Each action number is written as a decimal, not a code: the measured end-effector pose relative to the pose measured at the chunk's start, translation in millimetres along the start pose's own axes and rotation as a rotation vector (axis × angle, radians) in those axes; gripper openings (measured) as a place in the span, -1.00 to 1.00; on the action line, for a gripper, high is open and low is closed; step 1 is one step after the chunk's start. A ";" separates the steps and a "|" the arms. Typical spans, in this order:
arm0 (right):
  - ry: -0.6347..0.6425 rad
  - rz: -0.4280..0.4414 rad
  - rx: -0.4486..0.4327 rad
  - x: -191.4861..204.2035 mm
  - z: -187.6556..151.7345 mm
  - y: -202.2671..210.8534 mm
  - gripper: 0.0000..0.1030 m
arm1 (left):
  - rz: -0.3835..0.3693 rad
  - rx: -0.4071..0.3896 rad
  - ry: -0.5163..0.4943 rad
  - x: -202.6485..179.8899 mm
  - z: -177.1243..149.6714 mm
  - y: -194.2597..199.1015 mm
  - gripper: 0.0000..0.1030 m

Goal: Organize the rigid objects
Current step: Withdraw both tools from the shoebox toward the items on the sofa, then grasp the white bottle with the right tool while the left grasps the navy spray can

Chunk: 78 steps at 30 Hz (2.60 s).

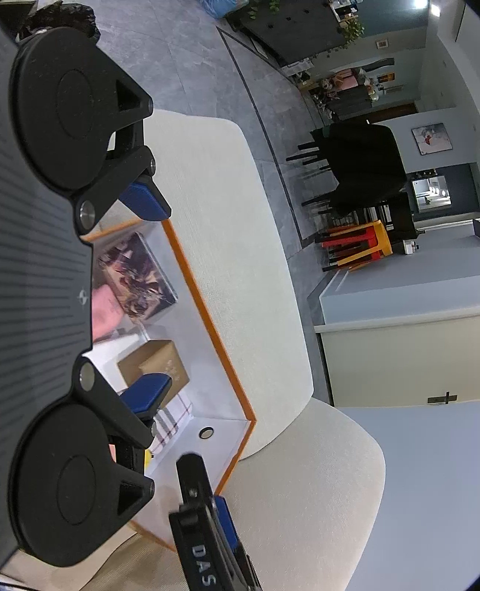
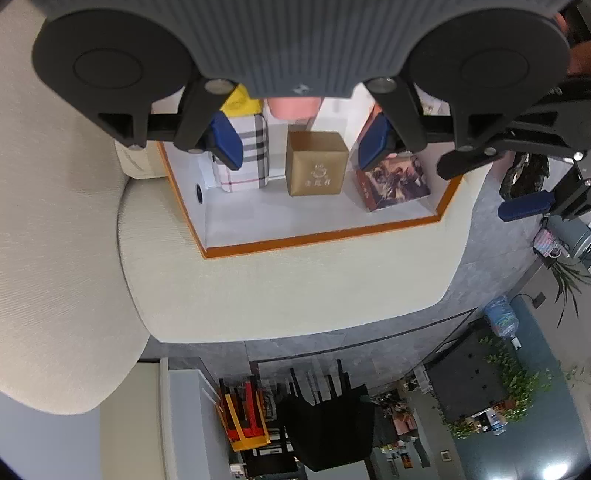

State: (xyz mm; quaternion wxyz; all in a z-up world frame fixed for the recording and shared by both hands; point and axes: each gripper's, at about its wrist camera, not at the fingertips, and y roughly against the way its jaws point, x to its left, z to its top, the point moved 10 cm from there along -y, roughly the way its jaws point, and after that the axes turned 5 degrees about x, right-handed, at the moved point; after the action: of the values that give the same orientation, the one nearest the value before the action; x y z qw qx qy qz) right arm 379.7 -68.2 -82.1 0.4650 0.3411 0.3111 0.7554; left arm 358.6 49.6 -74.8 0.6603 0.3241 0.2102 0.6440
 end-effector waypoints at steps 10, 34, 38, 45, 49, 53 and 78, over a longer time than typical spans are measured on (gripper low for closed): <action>0.077 -0.028 -0.008 11.9 -28.7 32.0 0.34 | -0.017 -0.005 -0.035 -8.2 -20.7 32.9 1.00; 0.100 -0.216 0.388 -50.0 -213.4 43.2 0.53 | -0.240 0.105 -0.093 -93.2 -216.8 83.5 1.00; 0.100 -0.259 0.510 -62.5 -246.0 43.5 0.55 | -0.300 0.139 -0.148 -114.0 -248.9 91.4 1.00; 0.066 -0.269 0.656 -71.9 -267.5 42.3 0.56 | -0.412 0.196 -0.268 -145.2 -300.5 108.1 1.00; 0.037 -0.249 0.750 -74.3 -277.2 27.3 0.57 | -0.468 0.219 -0.316 -156.8 -319.5 119.1 1.00; 0.070 -0.269 0.799 -76.4 -284.9 14.5 0.62 | -0.487 0.221 -0.349 -162.7 -324.4 124.9 1.00; 0.338 -0.136 0.695 -13.1 -279.8 2.2 -0.14 | -0.474 0.302 -0.378 -175.3 -318.9 116.6 -0.10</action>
State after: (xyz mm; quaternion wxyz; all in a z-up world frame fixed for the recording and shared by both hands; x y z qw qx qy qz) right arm 157.9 -123.8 -243.8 0.3128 0.3277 0.6425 0.6180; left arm 39.3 -77.8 -241.6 0.7635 0.4740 0.2464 0.3629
